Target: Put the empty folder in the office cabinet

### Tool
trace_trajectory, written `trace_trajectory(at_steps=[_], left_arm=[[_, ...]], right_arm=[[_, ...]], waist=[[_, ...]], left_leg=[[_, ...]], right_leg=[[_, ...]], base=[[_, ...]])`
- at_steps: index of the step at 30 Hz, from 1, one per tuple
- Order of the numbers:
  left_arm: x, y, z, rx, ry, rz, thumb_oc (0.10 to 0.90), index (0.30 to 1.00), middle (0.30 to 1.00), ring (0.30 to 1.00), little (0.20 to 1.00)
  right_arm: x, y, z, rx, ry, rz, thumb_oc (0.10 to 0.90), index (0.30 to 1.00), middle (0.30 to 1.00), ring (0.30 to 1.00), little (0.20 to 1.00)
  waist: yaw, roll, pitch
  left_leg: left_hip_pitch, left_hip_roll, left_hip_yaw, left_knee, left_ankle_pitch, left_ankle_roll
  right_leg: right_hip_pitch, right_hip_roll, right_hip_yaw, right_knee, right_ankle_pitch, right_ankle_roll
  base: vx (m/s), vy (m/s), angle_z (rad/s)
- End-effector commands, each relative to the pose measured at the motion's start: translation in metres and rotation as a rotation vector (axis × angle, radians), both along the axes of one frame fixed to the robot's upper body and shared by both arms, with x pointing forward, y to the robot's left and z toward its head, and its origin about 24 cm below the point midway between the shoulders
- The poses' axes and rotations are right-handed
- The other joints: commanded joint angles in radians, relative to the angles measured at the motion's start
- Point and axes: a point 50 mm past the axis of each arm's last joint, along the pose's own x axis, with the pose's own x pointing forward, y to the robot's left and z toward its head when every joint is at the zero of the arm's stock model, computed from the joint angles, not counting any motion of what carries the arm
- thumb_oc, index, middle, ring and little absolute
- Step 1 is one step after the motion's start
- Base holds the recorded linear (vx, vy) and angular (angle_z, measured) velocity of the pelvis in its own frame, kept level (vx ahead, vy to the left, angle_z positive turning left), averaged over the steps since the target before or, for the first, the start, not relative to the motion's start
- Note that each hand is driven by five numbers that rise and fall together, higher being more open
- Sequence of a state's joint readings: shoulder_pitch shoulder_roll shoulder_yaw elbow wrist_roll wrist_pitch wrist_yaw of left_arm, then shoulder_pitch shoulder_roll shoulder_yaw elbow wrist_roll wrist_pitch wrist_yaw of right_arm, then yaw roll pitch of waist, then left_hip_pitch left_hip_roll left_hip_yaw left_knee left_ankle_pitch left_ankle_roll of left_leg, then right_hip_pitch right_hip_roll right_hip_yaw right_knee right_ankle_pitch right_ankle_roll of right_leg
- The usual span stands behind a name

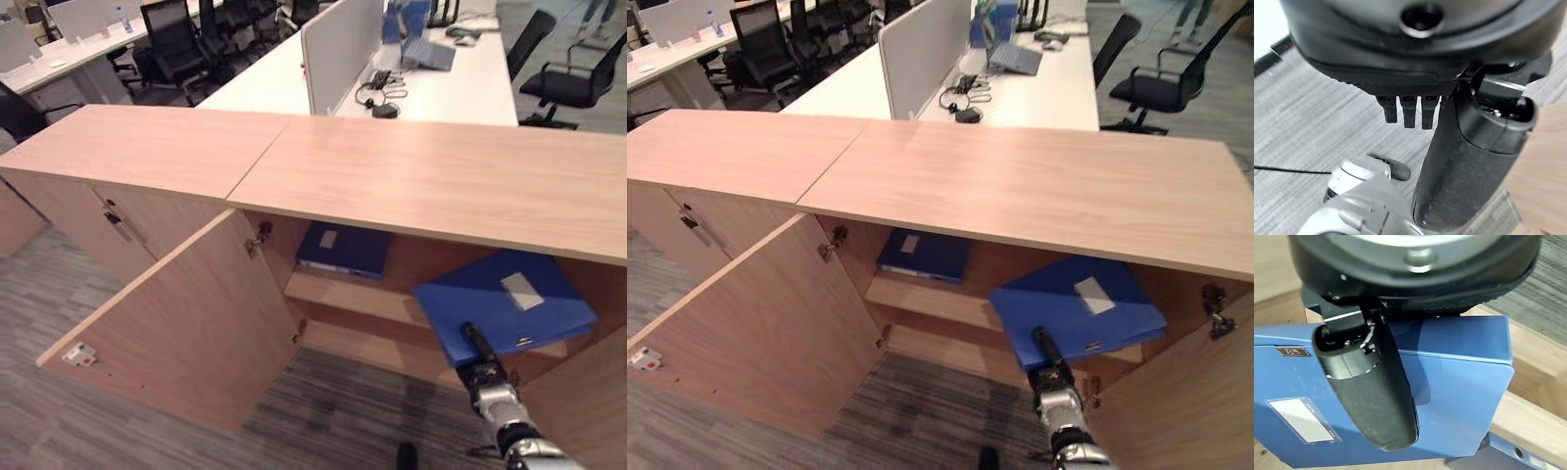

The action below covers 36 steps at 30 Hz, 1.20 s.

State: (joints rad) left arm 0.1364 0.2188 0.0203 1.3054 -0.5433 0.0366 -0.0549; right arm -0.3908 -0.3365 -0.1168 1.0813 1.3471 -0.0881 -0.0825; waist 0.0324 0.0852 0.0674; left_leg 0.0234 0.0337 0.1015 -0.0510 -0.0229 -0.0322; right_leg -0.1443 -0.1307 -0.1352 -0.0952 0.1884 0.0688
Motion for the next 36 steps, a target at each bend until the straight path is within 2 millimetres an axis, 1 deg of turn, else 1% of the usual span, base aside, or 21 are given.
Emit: trace_trajectory(at_steps=[1, 6, 7, 9, 10, 11, 14, 17, 18, 19, 21, 22, 23, 28, 30, 31, 32, 33, 34, 35, 36], left_arm=[[0.004, 0.021, 0.005, 0.068, 0.020, -0.031, 0.800, 0.900, 0.900, 0.900, 0.900], [0.008, 0.016, 0.004, 0.060, -0.001, -0.061, 0.800, 0.900, 0.900, 0.900, 0.900], [0.013, 0.013, 0.004, 0.049, -0.025, -0.080, 0.800, 0.900, 0.900, 0.900, 0.900], [0.018, 0.010, 0.004, 0.040, -0.047, -0.099, 0.800, 0.900, 0.900, 0.900, 0.900], [0.018, 0.010, 0.004, 0.039, -0.048, -0.099, 0.800, 0.900, 0.900, 0.900, 0.900], [0.025, 0.009, 0.004, 0.038, -0.071, -0.122, 0.800, 0.900, 0.900, 0.900, 0.900], [0.030, 0.004, 0.005, 0.018, -0.111, -0.148, 0.800, 0.900, 0.900, 0.900, 0.900], [0.032, 0.000, 0.005, 0.008, -0.126, -0.154, 0.800, 0.900, 0.900, 0.900, 0.900], [0.038, -0.007, 0.007, -0.022, -0.170, -0.174, 0.800, 0.900, 0.900, 0.900, 0.900], [0.038, -0.008, 0.006, -0.023, -0.170, -0.173, 0.800, 0.900, 0.900, 0.900, 0.900], [0.042, -0.017, 0.008, -0.058, -0.208, -0.203, 0.800, 0.900, 0.900, 0.900, 0.900], [0.042, -0.017, 0.008, -0.058, -0.208, -0.203, 0.800, 0.900, 0.900, 0.900, 0.900], [0.046, -0.024, 0.011, -0.089, -0.247, -0.224, 0.800, 0.900, 0.900, 0.900, 0.900], [0.052, -0.033, 0.017, -0.129, -0.299, -0.259, 0.800, 0.900, 0.900, 0.900, 0.900], [0.054, -0.036, 0.022, -0.154, -0.326, -0.273, 0.800, 0.900, 0.900, 0.900, 0.900], [0.054, -0.038, 0.023, -0.160, -0.334, -0.278, 0.800, 0.900, 0.900, 0.900, 0.900], [0.054, -0.038, 0.023, -0.161, -0.334, -0.277, 0.800, 0.900, 0.900, 0.900, 0.900], [0.054, -0.038, 0.025, -0.164, -0.340, -0.285, 0.800, 0.900, 0.900, 0.900, 0.900], [0.055, -0.040, 0.028, -0.174, -0.355, -0.297, 0.800, 0.900, 0.900, 0.900, 0.900], [0.031, -0.038, 0.012, -0.138, -0.207, -0.328, 0.800, 0.900, 0.900, 0.900, 0.900], [0.013, -0.024, 0.007, -0.091, -0.117, -0.301, 0.800, 0.900, 0.900, 0.900, 0.900]], right_arm=[[0.077, -0.010, 0.095, -0.066, -0.323, -0.027, 0.400, 0.300, 0.300, 0.300, 0.300], [0.095, -0.025, 0.137, -0.140, -0.374, -0.032, 0.400, 0.300, 0.300, 0.300, 0.300], [0.103, -0.032, 0.160, -0.165, -0.416, -0.041, 0.400, 0.300, 0.300, 0.300, 0.300], [0.110, -0.037, 0.186, -0.195, -0.468, -0.047, 0.400, 0.300, 0.300, 0.300, 0.300], [0.110, -0.037, 0.188, -0.197, -0.470, -0.047, 0.400, 0.300, 0.300, 0.300, 0.300], [0.115, -0.041, 0.211, -0.220, -0.518, -0.059, 0.400, 0.300, 0.300, 0.300, 0.300], [0.117, -0.048, 0.239, -0.268, -0.558, -0.073, 0.400, 0.300, 0.300, 0.300, 0.300], [0.119, -0.048, 0.247, -0.280, -0.570, -0.070, 0.400, 0.300, 0.300, 0.300, 0.300], [0.119, -0.052, 0.267, -0.307, -0.602, -0.084, 0.400, 0.300, 0.300, 0.300, 0.300], [0.119, -0.052, 0.268, -0.308, -0.602, -0.084, 0.400, 0.300, 0.300, 0.300, 0.300], [0.119, -0.055, 0.291, -0.327, -0.645, -0.102, 0.400, 0.300, 0.300, 0.300, 0.300], [0.119, -0.055, 0.291, -0.327, -0.645, -0.102, 0.400, 0.300, 0.300, 0.300, 0.300], [0.119, -0.056, 0.311, -0.345, -0.687, -0.108, 0.400, 0.300, 0.300, 0.300, 0.300], [0.118, -0.055, 0.328, -0.334, -0.728, -0.135, 0.400, 0.300, 0.300, 0.300, 0.300], [0.116, -0.058, 0.337, -0.311, -0.758, -0.169, 0.400, 0.300, 0.300, 0.300, 0.300], [0.116, -0.058, 0.340, -0.301, -0.769, -0.178, 0.400, 0.300, 0.300, 0.300, 0.300], [0.116, -0.058, 0.341, -0.301, -0.770, -0.178, 0.400, 0.300, 0.300, 0.300, 0.300], [0.115, -0.059, 0.344, -0.290, -0.782, -0.191, 0.400, 0.300, 0.300, 0.300, 0.300], [0.112, -0.063, 0.348, -0.271, -0.800, -0.216, 0.400, 0.300, 0.300, 0.300, 0.300], [0.112, -0.063, 0.344, -0.201, -0.821, -0.252, 0.400, 0.300, 0.300, 0.300, 0.300], [0.095, -0.090, 0.348, -0.225, -0.827, -0.329, 0.400, 0.300, 0.300, 0.300, 0.300]], waist=[[-0.003, -0.026, 0.074], [0.009, -0.006, 0.104], [0.015, 0.009, 0.123], [0.024, 0.030, 0.145], [0.024, 0.031, 0.143], [0.032, 0.046, 0.154], [0.047, 0.063, 0.162], [0.050, 0.072, 0.167], [0.059, 0.089, 0.176], [0.058, 0.090, 0.176], [0.066, 0.109, 0.187], [0.066, 0.110, 0.187], [0.075, 0.125, 0.193], [0.083, 0.143, 0.198], [0.091, 0.155, 0.191], [0.095, 0.162, 0.197], [0.094, 0.160, 0.190], [0.098, 0.167, 0.197], [0.103, 0.174, 0.188], [0.118, 0.178, 0.193], [0.141, 0.181, 0.189]], left_leg=[[-0.096, 0.012, -0.124, -0.036, 0.027, -0.049], [-0.147, 0.017, -0.136, -0.036, 0.047, -0.054], [-0.168, 0.018, -0.144, -0.036, 0.055, -0.053], [-0.189, 0.020, -0.149, -0.036, 0.066, -0.051], [-0.193, 0.020, -0.148, -0.036, 0.066, -0.051], [-0.216, 0.020, -0.150, -0.036, 0.076, -0.052], [-0.237, 0.025, -0.158, -0.036, 0.086, -0.055], [-0.241, 0.025, -0.161, -0.036, 0.089, -0.056], [-0.246, 0.026, -0.170, -0.036, 0.096, -0.061], [-0.246, 0.026, -0.170, -0.036, 0.097, -0.061], [-0.249, 0.028, -0.179, -0.036, 0.103, -0.068], [-0.249, 0.028, -0.179, -0.036, 0.103, -0.068], [-0.251, 0.029, -0.189, -0.036, 0.108, -0.071], [-0.250, 0.028, -0.199, -0.036, 0.112, -0.076], [-0.241, 0.026, -0.213, -0.036, 0.093, -0.080], [-0.248, 0.025, -0.210, -0.036, 0.111, -0.078], [-0.241, 0.026, -0.216, -0.036, 0.093, -0.081], [-0.248, 0.024, -0.214, -0.036, 0.111, -0.079], [-0.241, 0.022, -0.225, -0.036, 0.095, -0.082], [-0.251, 0.019, -0.237, -0.036, 0.117, -0.084], [-0.252, 0.012, -0.255, -0.036, 0.120, -0.086]], right_leg=[[0.051, 0.035, -0.079, 0.008, -0.151, 0.044], [0.007, 0.039, -0.094, 0.012, -0.154, 0.034], [-0.027, 0.037, -0.096, 0.042, -0.164, 0.027], [-0.074, 0.031, -0.100, 0.102, -0.188, 0.017], [-0.082, 0.030, -0.099, 0.111, -0.192, 0.017], [-0.124, 0.025, -0.102, 0.155, -0.213, 0.009], [-0.159, 0.021, -0.105, 0.194, -0.234, 0.007], [-0.170, 0.019, -0.106, 0.209, -0.244, 0.006], [-0.183, 0.015, -0.112, 0.227, -0.257, 0.004], [-0.183, 0.015, -0.112, 0.228, -0.258, 0.004], [-0.190, 0.013, -0.114, 0.237, -0.268, 0.002], [-0.190, 0.013, -0.114, 0.238, -0.268, 0.002], [-0.197, 0.014, -0.118, 0.247, -0.274, 0.000], [-0.196, 0.016, -0.124, 0.246, -0.279, -0.001], [-0.187, 0.017, -0.117, 0.250, -0.309, 0.003], [-0.196, 0.014, -0.130, 0.254, -0.288, -0.001], [-0.187, 0.016, -0.118, 0.252, -0.311, 0.003], [-0.196, 0.013, -0.132, 0.256, -0.290, 0.000], [-0.184, 0.013, -0.124, 0.255, -0.316, 0.004], [-0.192, 0.009, -0.147, 0.261, -0.298, 0.002], [-0.186, 0.006, -0.156, 0.263, -0.303, 0.004]], base=[[-0.02, -0.106, 0.09], [0.02, -0.065, 0.02], [0.01, -0.064, -0.06], [-0.01, -0.015, -0.03], [-0.02, -0.013, 0.03], [0.01, -0.037, 0.04], [0.04, -0.050, 0.00], [0.03, -0.021, 0.00], [0.04, -0.024, 0.00], [0.05, -0.032, 0.02], [0.03, -0.022, 0.03], [0.05, -0.035, 0.03], [0.03, -0.022, 0.04], [0.03, -0.012, 0.01], [0.08, -0.016, 0.04], [0.02, -0.003, 0.08], [-0.08, 0.016, 0.11], [0.11, -0.019, 0.15], [-0.09, 0.011, 0.13], [-0.02, -0.046, 0.15], [-0.12, -0.049, 0.18]])
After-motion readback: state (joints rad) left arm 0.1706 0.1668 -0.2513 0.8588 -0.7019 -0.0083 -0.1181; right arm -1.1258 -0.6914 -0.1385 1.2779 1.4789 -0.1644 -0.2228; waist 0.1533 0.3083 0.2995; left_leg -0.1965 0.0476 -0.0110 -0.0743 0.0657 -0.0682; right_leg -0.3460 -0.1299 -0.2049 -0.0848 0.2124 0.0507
